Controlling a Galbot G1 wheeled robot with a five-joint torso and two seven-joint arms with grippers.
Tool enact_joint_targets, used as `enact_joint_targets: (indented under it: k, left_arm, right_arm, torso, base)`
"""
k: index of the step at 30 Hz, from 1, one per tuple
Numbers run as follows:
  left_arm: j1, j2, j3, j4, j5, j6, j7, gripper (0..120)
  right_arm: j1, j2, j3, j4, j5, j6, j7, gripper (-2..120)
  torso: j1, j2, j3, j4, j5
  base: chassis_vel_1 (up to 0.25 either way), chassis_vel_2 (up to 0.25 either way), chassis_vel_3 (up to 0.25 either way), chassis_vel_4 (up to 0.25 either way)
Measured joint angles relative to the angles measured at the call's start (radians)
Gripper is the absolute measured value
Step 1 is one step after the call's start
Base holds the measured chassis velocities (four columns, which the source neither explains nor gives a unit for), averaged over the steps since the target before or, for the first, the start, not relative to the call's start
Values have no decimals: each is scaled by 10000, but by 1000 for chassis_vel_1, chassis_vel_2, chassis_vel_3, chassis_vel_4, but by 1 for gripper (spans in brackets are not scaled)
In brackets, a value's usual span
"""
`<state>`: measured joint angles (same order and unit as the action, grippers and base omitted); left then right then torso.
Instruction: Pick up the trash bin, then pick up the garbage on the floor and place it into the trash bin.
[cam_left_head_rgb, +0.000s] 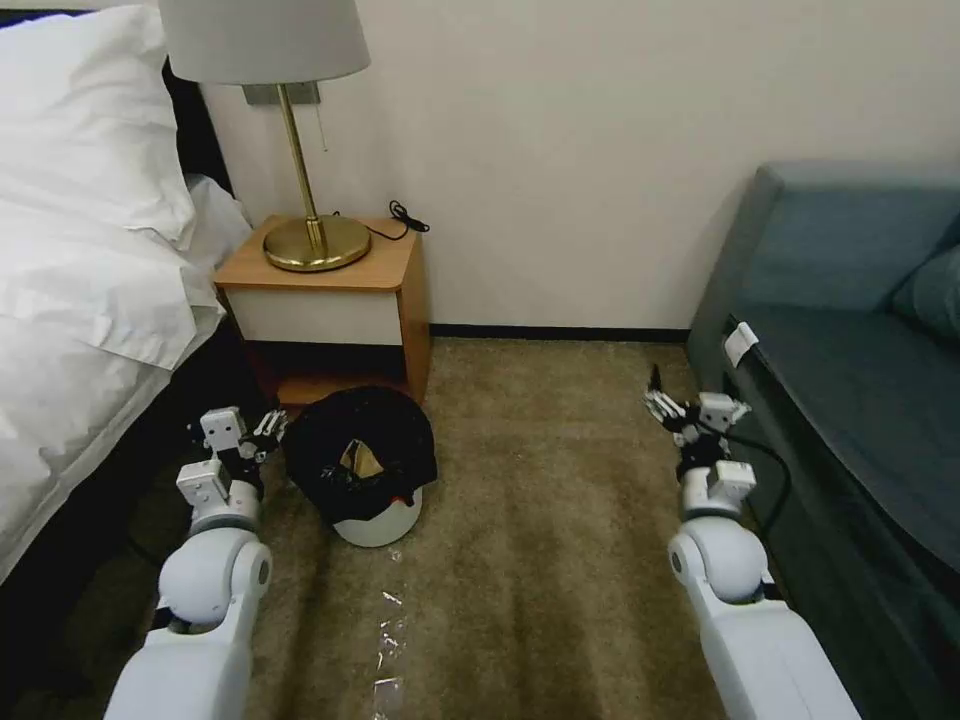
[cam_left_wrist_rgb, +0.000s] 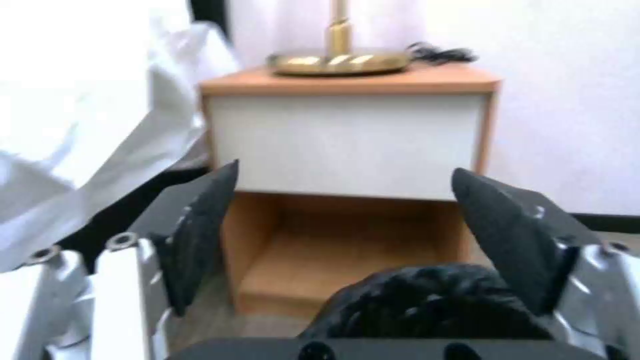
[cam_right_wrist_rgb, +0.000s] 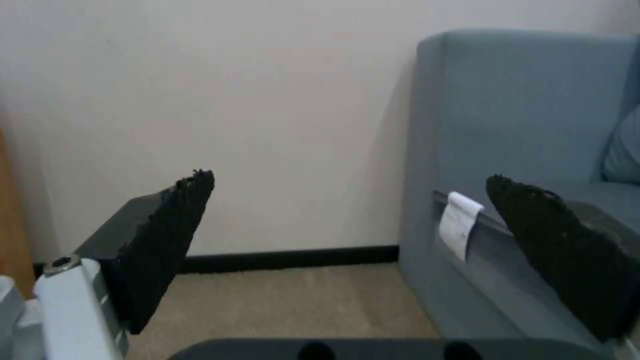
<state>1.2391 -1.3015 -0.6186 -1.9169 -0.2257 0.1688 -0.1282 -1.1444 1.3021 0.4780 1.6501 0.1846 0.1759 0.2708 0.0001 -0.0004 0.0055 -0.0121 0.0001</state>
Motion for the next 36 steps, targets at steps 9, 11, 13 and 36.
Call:
enact_joint_targets:
  k: [9,11,13,36]
  left_arm:
    - [-82,823,191,364,-250,-1131,1605,91]
    - [-24,920,149,427,-325,-1342,1861,92]
    - [5,948,137,430,-361,-1394,1922,92]
    - [180,901,134,327,-546,-1221,1773,93]
  right_arm:
    - [-905,-209,438,108,-325,627,-443,100]
    - [-1096,-180,532,157,-425,734,-563,100]
    - [-1144,-148,545,198,-460,762,-592,100]
    - [-1153,-39,652,388,-501,606,-538,100]
  torso:
    - [0,0,0,-1,-3]
    - [0,0,0,-1,-4]
    - [0,0,0,1,-4]
    - [0,0,1,1,-3]
  base:
    - [0,0,0,0]
    - [0,0,0,0]
    - [0,0,0,0]
    - [0,0,0,0]
